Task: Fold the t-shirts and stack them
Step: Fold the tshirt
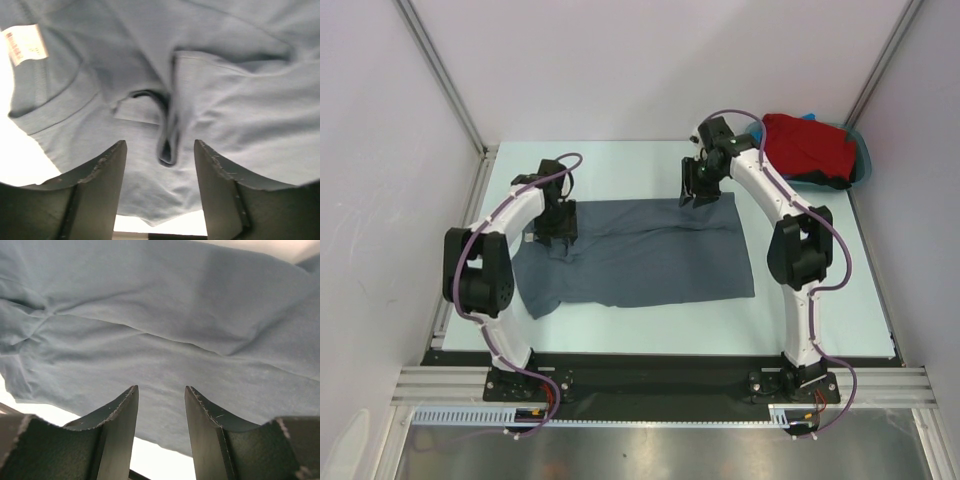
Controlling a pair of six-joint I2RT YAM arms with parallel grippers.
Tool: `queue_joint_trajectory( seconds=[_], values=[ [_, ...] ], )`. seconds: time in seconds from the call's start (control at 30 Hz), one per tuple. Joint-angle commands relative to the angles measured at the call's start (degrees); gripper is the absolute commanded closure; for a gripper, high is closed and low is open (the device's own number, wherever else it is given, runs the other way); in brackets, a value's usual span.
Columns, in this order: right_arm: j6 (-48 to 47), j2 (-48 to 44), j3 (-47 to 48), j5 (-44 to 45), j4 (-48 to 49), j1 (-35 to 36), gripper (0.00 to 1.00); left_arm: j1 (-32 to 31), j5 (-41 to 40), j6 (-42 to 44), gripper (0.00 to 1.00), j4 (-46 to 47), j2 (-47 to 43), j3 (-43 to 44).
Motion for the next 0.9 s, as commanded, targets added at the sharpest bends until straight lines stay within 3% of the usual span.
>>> queue_joint_trajectory(
  seconds=[0.0, 0.67, 0.87],
  values=[
    [-0.2, 0.3, 3.0, -1.4, -1.0, 1.2, 0.52, 1.2, -6.7, 0.6, 0.35, -1.3, 0.6, 1.7],
    [-0.8, 0.0, 2.3, -0.8, -1.8, 1.3, 0.52, 4.9, -4.1, 1.6, 0.37, 0.8, 7.3, 4.0],
    [-0.6, 0.0, 2.3, -0.4, -2.0, 1.2, 0.52, 5.1, -2.6, 1.5, 0.48, 1.7, 8.8, 3.4]
  ],
)
